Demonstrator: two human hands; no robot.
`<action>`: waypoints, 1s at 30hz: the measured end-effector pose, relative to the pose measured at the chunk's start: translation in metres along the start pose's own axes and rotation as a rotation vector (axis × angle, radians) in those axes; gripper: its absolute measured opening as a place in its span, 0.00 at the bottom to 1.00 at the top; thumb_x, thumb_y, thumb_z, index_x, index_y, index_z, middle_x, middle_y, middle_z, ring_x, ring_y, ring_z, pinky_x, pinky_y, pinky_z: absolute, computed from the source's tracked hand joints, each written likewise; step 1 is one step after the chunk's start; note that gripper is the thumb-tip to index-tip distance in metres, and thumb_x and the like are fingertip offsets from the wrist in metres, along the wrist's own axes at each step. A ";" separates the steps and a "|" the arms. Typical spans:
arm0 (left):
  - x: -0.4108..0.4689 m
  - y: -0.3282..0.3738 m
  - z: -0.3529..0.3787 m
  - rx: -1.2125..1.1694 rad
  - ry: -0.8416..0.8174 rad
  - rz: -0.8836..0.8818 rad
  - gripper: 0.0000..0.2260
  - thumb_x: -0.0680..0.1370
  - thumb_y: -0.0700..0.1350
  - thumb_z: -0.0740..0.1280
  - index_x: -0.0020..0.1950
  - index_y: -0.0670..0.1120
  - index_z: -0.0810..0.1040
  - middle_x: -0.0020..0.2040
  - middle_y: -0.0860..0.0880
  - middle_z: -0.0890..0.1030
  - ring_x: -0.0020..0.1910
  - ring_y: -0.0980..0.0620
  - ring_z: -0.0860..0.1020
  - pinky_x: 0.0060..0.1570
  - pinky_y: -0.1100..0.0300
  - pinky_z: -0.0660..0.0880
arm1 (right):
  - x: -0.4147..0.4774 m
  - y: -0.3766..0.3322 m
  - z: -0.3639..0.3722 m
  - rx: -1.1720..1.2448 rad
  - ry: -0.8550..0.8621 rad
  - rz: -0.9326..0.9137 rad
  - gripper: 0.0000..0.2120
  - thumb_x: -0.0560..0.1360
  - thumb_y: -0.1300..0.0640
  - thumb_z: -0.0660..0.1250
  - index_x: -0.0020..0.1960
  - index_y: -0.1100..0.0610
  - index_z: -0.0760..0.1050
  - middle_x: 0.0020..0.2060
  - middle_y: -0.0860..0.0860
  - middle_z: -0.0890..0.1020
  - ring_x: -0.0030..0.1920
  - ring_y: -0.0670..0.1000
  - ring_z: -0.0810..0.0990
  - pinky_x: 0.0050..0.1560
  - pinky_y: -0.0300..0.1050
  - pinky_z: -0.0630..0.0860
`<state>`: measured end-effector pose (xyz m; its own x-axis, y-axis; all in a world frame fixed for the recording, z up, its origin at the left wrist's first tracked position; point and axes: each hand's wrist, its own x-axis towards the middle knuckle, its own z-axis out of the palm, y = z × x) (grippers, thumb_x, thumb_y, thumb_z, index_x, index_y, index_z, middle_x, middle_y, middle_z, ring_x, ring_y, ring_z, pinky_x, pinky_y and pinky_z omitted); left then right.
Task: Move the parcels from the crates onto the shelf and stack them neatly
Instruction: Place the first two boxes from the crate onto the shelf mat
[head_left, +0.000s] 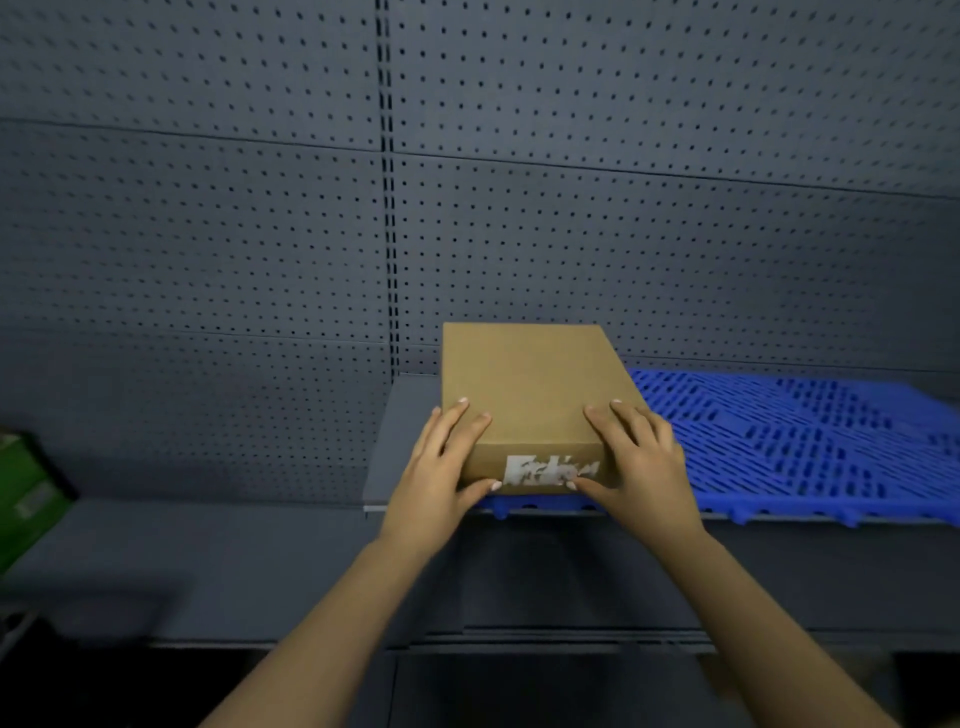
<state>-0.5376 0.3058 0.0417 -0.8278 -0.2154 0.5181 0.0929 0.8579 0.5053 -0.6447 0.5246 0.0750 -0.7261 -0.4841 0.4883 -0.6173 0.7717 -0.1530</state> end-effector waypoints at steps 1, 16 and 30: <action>-0.001 -0.003 0.002 0.003 -0.035 -0.014 0.33 0.74 0.49 0.73 0.76 0.55 0.61 0.78 0.55 0.53 0.78 0.52 0.48 0.73 0.52 0.56 | -0.001 0.002 0.004 -0.003 -0.021 -0.001 0.39 0.67 0.41 0.75 0.73 0.49 0.66 0.72 0.53 0.66 0.71 0.59 0.59 0.66 0.63 0.62; 0.014 -0.017 -0.017 0.074 -0.286 -0.022 0.46 0.70 0.35 0.74 0.76 0.63 0.52 0.76 0.62 0.42 0.75 0.49 0.55 0.66 0.55 0.66 | 0.011 0.007 0.027 -0.088 -0.018 -0.055 0.40 0.68 0.41 0.73 0.74 0.52 0.63 0.72 0.57 0.66 0.73 0.62 0.59 0.73 0.62 0.49; 0.013 -0.017 -0.022 0.102 -0.293 -0.004 0.45 0.71 0.39 0.74 0.76 0.64 0.51 0.76 0.64 0.42 0.73 0.48 0.60 0.62 0.52 0.72 | 0.005 0.003 0.026 -0.096 -0.008 -0.049 0.38 0.69 0.43 0.73 0.74 0.53 0.64 0.71 0.59 0.68 0.71 0.63 0.63 0.71 0.64 0.55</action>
<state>-0.5383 0.2784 0.0551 -0.9536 -0.0878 0.2881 0.0460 0.9029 0.4273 -0.6579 0.5135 0.0551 -0.6984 -0.5251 0.4863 -0.6204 0.7829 -0.0456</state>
